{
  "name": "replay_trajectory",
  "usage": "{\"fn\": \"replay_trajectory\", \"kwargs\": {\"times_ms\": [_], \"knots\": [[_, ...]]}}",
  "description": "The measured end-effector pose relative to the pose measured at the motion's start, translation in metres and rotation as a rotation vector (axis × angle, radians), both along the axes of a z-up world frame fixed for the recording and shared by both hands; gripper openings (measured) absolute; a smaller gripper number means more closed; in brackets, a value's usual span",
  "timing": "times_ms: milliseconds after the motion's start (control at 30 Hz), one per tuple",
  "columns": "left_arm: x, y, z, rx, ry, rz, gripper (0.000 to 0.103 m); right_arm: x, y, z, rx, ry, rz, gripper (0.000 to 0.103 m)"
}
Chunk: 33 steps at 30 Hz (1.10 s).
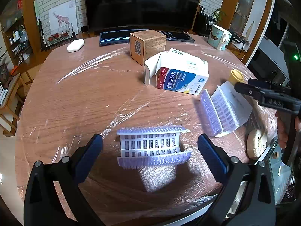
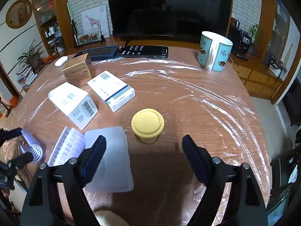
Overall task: Collect trash
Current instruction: 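Grasp the yellow-lidded cup with the right tool while the left tool grasps the purple hair roller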
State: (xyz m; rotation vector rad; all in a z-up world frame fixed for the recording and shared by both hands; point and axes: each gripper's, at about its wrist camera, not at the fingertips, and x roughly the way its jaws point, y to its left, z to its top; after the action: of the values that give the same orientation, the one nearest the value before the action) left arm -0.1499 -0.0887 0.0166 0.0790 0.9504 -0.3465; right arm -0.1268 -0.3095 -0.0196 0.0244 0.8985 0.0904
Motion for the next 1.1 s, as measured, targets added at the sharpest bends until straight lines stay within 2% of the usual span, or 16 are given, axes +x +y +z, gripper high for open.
{"fn": "replay_trajectory", "kwargs": {"times_ms": [233,400,433,467,600,633,700,733,1100], "knots": [[-0.001,-0.002,-0.007,0.001,0.007,-0.003,0.101,0.016,-0.011,-0.008,0.107,0.01,-0.025,0.068],[0.001,-0.003,-0.01,-0.003,0.01,-0.011,0.098,0.027,-0.013,-0.008,0.122,0.002,-0.032,0.059],[0.003,-0.003,-0.01,-0.008,0.013,-0.013,0.095,0.029,-0.013,-0.01,0.113,0.01,-0.037,0.052],[0.004,-0.003,-0.011,-0.011,0.018,-0.014,0.093,0.032,-0.013,-0.012,0.111,0.018,-0.04,0.049],[0.006,-0.003,-0.014,-0.015,0.024,-0.02,0.088,0.035,-0.018,-0.019,0.131,0.033,-0.053,0.047],[0.006,-0.004,-0.014,-0.01,0.019,-0.024,0.085,0.035,-0.018,-0.019,0.139,0.03,-0.049,0.043],[0.006,-0.006,-0.015,0.006,0.011,-0.029,0.082,0.036,-0.017,-0.019,0.14,0.027,-0.044,0.042],[0.006,-0.008,-0.015,0.02,0.003,-0.032,0.077,0.036,-0.016,-0.018,0.142,0.021,-0.036,0.037],[0.004,-0.009,-0.007,0.028,-0.026,-0.028,0.076,0.022,-0.013,0.0,0.115,-0.009,-0.01,0.036]]}}
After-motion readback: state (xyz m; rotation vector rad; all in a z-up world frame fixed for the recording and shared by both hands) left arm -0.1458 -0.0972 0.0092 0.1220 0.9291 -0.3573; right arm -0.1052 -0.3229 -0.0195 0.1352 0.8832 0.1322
